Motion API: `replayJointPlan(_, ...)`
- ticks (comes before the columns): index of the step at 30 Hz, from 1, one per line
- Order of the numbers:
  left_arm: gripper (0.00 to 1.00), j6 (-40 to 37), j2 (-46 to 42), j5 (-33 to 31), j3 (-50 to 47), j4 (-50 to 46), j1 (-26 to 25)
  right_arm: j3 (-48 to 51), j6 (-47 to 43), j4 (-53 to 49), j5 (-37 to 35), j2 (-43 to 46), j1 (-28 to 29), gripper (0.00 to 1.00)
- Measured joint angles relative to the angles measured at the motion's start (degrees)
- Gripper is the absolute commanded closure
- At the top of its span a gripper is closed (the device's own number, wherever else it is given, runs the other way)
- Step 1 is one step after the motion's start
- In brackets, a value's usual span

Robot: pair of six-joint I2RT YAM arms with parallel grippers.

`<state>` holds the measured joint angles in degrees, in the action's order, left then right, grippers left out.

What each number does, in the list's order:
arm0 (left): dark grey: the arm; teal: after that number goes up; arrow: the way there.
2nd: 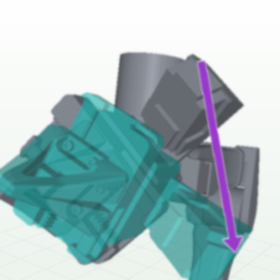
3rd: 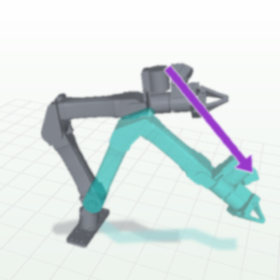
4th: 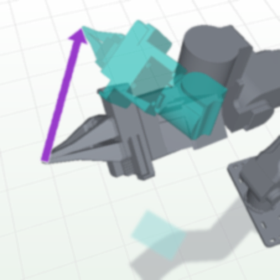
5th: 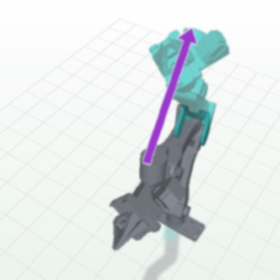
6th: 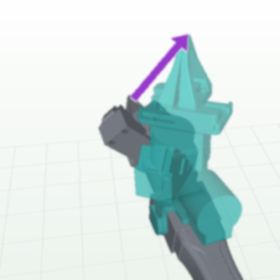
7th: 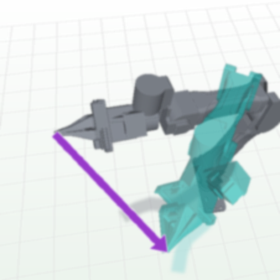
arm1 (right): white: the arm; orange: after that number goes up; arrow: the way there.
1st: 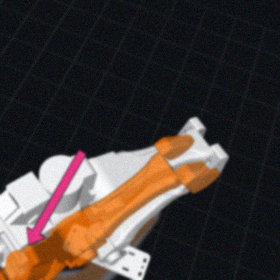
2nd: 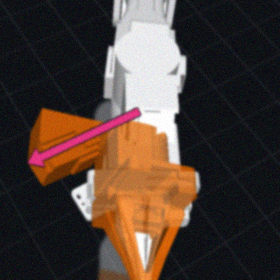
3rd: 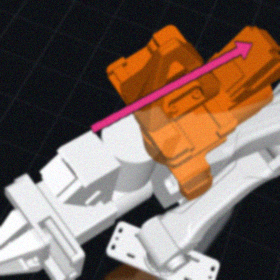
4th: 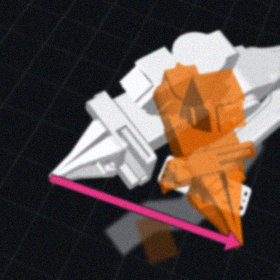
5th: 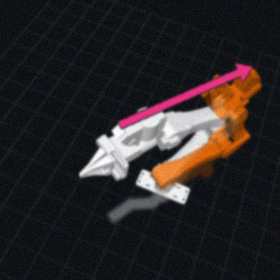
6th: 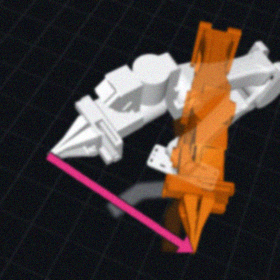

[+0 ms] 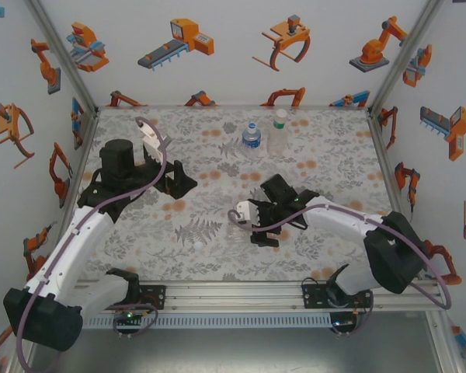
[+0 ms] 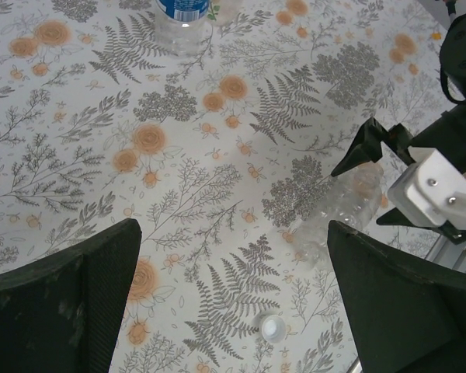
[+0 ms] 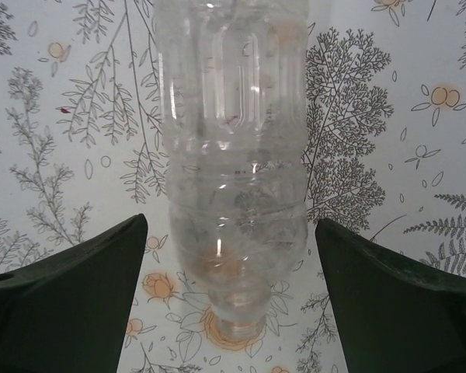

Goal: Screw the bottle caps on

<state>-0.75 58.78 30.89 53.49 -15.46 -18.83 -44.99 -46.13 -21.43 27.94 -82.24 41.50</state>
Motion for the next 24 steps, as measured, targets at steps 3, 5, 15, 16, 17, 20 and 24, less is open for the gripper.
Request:
replayJointPlan(3,0.03,0.0,-0.3,0.0,0.0,0.0,0.0,0.0,0.0,1.7,-0.8,-1.2,0.3,0.24)
replayJointPlan(5,0.03,0.0,-0.7,0.0,-0.1,0.0,-0.2,0.0,-0.1,2.7,-1.4,-1.9,0.3,0.25)
replayJointPlan(15,0.03,0.0,-1.8,0.0,-1.5,-0.9,-0.3,-1.7,-2.2,2.3,-4.1,-6.5,1.5,0.33)
replayJointPlan(16,0.03,0.0,-1.8,0.0,-1.5,-1.0,-0.3,-2.0,-2.4,2.3,-4.3,-6.8,1.5,0.35)
replayJointPlan(17,0.03,0.0,-1.9,0.0,-1.5,-1.3,-0.3,-2.4,-2.6,2.1,-4.4,-7.1,1.5,0.37)
replayJointPlan(20,0.03,0.0,-2.1,0.0,-1.5,-1.9,-0.3,-3.1,-3.2,1.8,-5.0,-7.5,1.5,0.45)
replayJointPlan(24,0.03,-0.1,-2.3,0.2,-1.5,-2.4,-0.3,-3.3,-3.7,1.4,-5.2,-7.2,1.5,0.49)
